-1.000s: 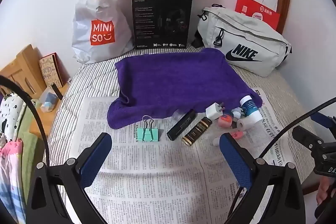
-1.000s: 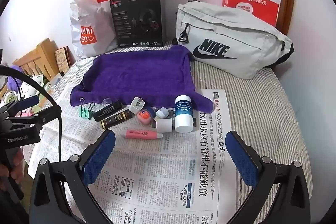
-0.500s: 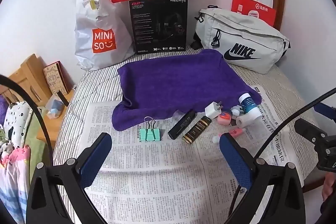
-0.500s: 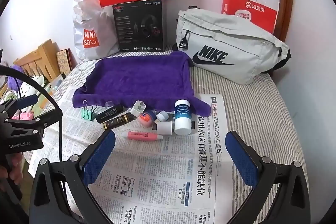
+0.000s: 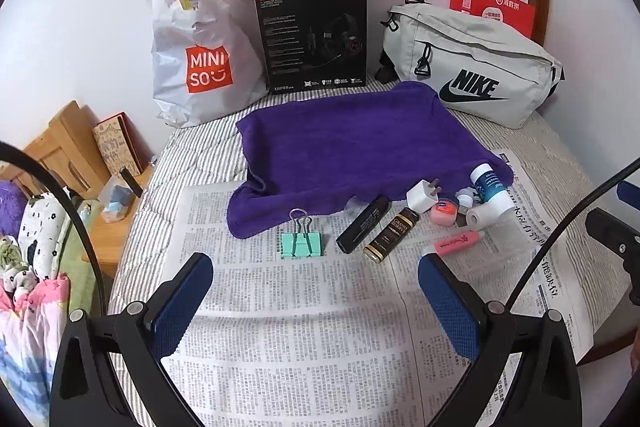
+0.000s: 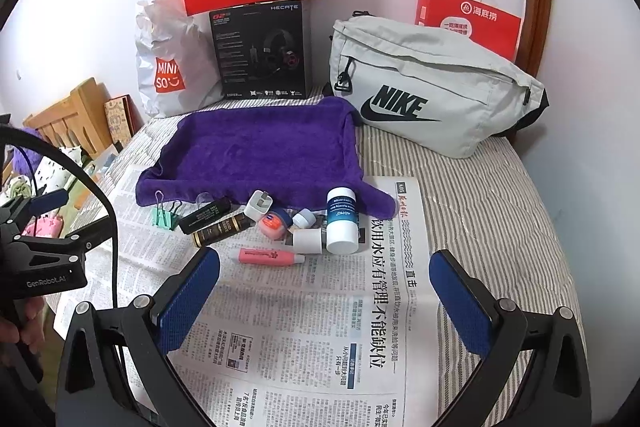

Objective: Organize rigid objects

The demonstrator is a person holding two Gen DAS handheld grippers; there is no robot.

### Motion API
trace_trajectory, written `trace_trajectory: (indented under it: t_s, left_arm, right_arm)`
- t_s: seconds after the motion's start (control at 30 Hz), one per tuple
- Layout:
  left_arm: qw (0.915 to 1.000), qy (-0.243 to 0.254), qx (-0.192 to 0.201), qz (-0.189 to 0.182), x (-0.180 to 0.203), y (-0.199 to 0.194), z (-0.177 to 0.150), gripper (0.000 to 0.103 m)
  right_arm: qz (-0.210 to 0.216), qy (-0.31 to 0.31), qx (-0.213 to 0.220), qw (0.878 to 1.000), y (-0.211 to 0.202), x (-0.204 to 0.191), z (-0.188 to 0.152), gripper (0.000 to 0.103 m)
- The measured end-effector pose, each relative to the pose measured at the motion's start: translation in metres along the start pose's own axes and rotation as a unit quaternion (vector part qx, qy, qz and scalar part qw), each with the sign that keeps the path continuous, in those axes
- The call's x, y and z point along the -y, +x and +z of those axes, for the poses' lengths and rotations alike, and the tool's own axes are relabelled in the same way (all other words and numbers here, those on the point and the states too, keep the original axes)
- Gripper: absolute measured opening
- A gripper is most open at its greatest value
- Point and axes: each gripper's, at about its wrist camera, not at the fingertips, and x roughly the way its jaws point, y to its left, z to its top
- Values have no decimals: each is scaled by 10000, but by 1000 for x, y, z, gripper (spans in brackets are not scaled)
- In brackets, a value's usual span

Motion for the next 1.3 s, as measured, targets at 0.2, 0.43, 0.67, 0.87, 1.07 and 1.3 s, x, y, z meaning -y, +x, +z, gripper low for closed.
trace_trajectory:
  t_s: [0.2,0.43,0.67,0.87,1.07,1.3]
  left_arm:
    - [10000,63,27,-14,1,-5,0,103]
    - [9999,131,43,1,3,-9,0,103]
    - [9999,120,53,-30,4,-11,0,103]
    - [9999,138,70,-24,4,-13,0,103]
    - [9999,116,74,4,1,-16,1,103]
    - [9999,137,104,5,-1,-18,1,103]
  right_arm:
    - [-4,34,-17,10000,1,1,-3,103]
    - [15,35,3,10000,-2,0,-4,103]
    - [17,26,9,10000,-4,-1,-5,103]
    - [27,24,18,10000,-5,-1,-6,103]
    - [30,20,30,10000,-6,-2,-7,103]
    - [12,24,12,10000,-7,-3,-7,103]
